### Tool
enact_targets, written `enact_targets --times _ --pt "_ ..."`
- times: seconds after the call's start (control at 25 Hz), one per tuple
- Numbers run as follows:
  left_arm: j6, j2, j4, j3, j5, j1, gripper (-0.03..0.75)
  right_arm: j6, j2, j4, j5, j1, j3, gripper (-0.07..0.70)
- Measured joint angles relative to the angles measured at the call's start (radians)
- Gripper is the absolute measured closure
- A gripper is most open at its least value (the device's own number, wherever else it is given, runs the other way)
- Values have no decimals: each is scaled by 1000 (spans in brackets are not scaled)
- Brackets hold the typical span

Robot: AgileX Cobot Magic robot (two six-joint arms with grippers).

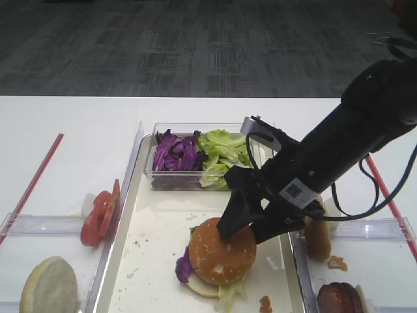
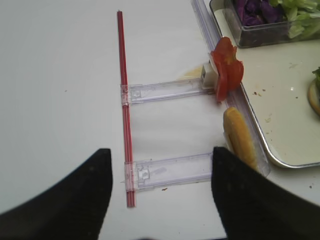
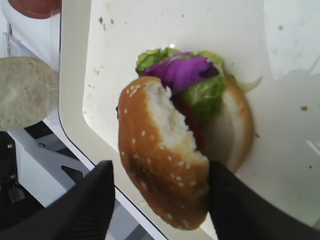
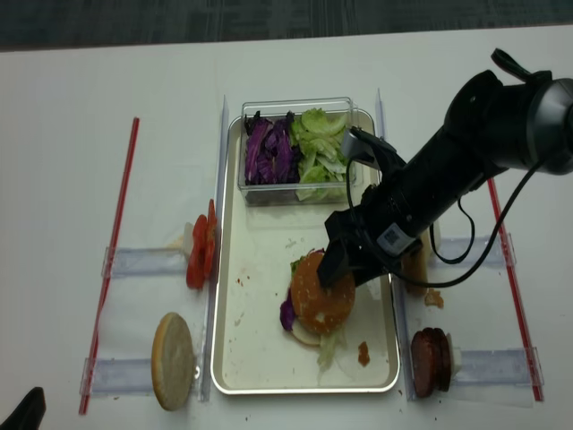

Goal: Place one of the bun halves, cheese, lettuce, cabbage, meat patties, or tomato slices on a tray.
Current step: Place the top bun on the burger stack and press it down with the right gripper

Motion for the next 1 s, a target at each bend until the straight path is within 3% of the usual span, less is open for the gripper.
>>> enact_targets --times 1.0 --pt "0 0 0 0 0 0 304 204 0 -228 82 0 -174 198"
